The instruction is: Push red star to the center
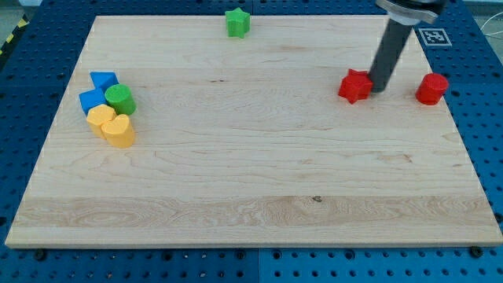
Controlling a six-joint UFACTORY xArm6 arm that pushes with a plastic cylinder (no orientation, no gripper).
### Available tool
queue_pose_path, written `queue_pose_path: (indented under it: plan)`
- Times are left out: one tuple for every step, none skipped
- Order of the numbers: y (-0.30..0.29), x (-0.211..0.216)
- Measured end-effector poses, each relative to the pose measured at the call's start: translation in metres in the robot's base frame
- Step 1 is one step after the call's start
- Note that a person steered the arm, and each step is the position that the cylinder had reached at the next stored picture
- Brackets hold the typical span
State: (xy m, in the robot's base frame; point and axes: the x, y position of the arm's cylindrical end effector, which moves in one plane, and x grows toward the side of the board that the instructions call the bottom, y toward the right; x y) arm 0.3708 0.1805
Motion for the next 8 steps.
queue_pose_path:
  plan:
    - [-0.028, -0.001]
    - [-0.058, -0.005]
    - [-0.081, 0.008]
    - [-0.101, 0.027]
    - [-0.122, 0.027]
    - [-0.132, 0.032]
    - [-0.14, 0.039]
    - [-0.141, 0.066]
